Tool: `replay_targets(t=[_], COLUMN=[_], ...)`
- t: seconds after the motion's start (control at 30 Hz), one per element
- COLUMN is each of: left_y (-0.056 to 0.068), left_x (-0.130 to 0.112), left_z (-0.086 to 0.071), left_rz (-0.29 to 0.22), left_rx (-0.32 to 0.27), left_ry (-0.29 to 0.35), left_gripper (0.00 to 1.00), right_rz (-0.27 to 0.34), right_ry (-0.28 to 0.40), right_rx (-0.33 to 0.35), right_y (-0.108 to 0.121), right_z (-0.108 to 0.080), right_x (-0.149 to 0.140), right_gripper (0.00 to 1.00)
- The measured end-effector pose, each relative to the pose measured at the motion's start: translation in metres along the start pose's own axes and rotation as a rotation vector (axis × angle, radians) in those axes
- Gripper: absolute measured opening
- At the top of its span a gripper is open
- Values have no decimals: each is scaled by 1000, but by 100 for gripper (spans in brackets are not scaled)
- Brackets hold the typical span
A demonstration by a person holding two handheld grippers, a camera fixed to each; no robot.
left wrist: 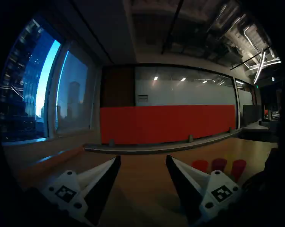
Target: Pour water
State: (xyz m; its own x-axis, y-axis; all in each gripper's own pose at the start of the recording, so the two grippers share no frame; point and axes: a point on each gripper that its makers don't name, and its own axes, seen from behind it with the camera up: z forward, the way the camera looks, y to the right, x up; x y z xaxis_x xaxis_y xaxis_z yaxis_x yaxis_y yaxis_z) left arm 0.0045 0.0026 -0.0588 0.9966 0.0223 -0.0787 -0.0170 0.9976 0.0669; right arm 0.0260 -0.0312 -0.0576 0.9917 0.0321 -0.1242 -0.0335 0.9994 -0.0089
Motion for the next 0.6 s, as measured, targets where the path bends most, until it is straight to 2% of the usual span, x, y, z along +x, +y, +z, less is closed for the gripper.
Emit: replay_targets(t=[0.2, 0.3, 0.6], left_y=[-12, -13, -12], left_x=[-17, -26, -39], left_z=[3, 5, 11], left_rz=[33, 40, 14], left_rx=[46, 56, 62], left_ry=[-8, -17, -16], left_gripper=[88, 88, 88], right_rz=[23, 14, 3], right_ry=[-14, -28, -46], right_rx=[-4, -18, -35], right_y=[-2, 2, 5], right_z=[-2, -2, -2], right_x=[-9, -15, -15], right_gripper=[100, 100, 99])
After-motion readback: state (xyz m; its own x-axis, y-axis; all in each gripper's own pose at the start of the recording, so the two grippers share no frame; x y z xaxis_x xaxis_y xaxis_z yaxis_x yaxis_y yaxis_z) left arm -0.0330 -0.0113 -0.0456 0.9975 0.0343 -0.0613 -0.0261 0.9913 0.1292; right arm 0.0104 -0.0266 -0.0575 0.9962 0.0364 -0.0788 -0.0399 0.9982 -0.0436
